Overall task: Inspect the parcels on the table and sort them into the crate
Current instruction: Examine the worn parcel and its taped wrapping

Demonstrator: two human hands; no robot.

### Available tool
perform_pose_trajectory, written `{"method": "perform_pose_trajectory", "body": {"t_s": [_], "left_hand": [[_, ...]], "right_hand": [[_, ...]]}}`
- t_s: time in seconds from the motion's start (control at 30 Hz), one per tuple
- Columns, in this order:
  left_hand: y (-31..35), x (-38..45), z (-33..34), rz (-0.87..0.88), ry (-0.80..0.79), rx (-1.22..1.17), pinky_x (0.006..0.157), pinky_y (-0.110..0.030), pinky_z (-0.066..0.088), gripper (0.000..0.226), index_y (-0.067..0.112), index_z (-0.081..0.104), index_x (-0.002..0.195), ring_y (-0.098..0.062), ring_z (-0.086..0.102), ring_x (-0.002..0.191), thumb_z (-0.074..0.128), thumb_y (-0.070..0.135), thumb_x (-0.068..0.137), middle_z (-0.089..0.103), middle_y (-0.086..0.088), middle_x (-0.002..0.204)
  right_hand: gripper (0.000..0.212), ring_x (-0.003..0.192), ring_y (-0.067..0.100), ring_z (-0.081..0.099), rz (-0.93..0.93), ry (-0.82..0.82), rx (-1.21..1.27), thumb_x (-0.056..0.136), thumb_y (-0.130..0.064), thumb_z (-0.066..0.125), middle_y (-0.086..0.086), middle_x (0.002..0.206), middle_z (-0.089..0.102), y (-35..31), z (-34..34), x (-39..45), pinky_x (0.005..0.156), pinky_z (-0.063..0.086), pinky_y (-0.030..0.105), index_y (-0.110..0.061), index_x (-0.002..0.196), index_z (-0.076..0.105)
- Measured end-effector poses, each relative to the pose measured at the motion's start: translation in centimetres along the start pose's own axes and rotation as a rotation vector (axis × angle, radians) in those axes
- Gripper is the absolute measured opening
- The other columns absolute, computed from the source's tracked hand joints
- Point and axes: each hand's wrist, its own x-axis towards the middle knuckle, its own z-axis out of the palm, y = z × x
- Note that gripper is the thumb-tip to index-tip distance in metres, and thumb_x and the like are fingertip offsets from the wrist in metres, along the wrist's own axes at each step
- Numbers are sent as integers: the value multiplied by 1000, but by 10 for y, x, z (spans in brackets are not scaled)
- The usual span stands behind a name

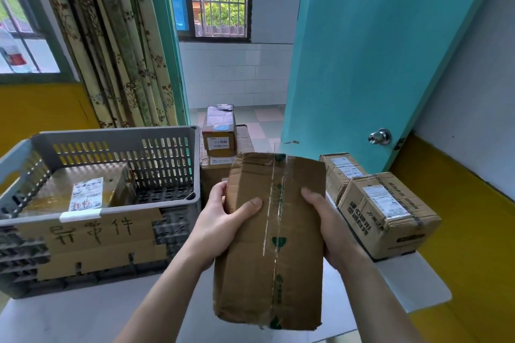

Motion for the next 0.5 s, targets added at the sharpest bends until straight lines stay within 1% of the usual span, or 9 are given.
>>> {"method": "perform_pose_trajectory", "body": {"t_s": [0.07, 0.13, 0.23, 0.3, 0.37, 0.43, 0.5], "left_hand": [[-3, -2, 1, -4, 11, 11, 77, -42, 65, 64, 40, 47, 135, -20, 78, 91, 83, 44, 82, 74, -1, 114], [-3, -2, 0, -21, 6, 28, 76, -40, 65, 65, 39, 45, 136, -20, 78, 91, 81, 46, 83, 73, -1, 116], [3, 5, -5, -66, -33, 9, 79, -42, 65, 68, 37, 44, 137, -21, 79, 92, 81, 52, 83, 74, -4, 117], [6, 8, -10, -78, -42, 19, 81, -41, 63, 71, 38, 42, 137, -21, 79, 92, 78, 61, 80, 75, -4, 116], [5, 11, -14, -69, -21, 33, 84, -40, 62, 76, 38, 43, 137, -19, 79, 92, 79, 66, 76, 77, -1, 113], [5, 13, -16, -57, -9, 22, 90, -44, 61, 83, 37, 46, 136, -20, 79, 94, 84, 67, 68, 78, 0, 111], [3, 13, -16, -44, -10, 38, 92, -47, 61, 86, 39, 48, 133, -20, 78, 95, 86, 68, 61, 78, 1, 111]], "right_hand": [[52, 107, 29, 72, -10, -8, -16, 89, -48, 69, 9, 118, 74, -2, 0, 2, 96, 57, 52, -23, 133, 59], [47, 107, 28, 73, -21, 0, -20, 91, -45, 69, 8, 118, 74, -1, 0, 2, 95, 57, 52, -25, 132, 60], [53, 108, 27, 72, -57, 11, -42, 84, -50, 70, 5, 120, 73, 2, 1, 0, 96, 57, 53, -28, 131, 60], [58, 108, 26, 72, -59, -19, -82, 78, -56, 69, 4, 121, 72, 5, 6, -3, 95, 58, 53, -31, 130, 58], [55, 105, 24, 73, -66, -46, -96, 78, -56, 68, 3, 119, 73, 9, 11, -6, 93, 59, 50, -35, 127, 57], [56, 107, 22, 72, -59, -46, -93, 78, -60, 66, 1, 120, 72, 9, 11, -6, 97, 57, 50, -36, 127, 57], [66, 113, 22, 70, -43, -31, -70, 75, -69, 64, 0, 122, 72, 5, 10, -3, 101, 54, 51, -34, 131, 57]]}}
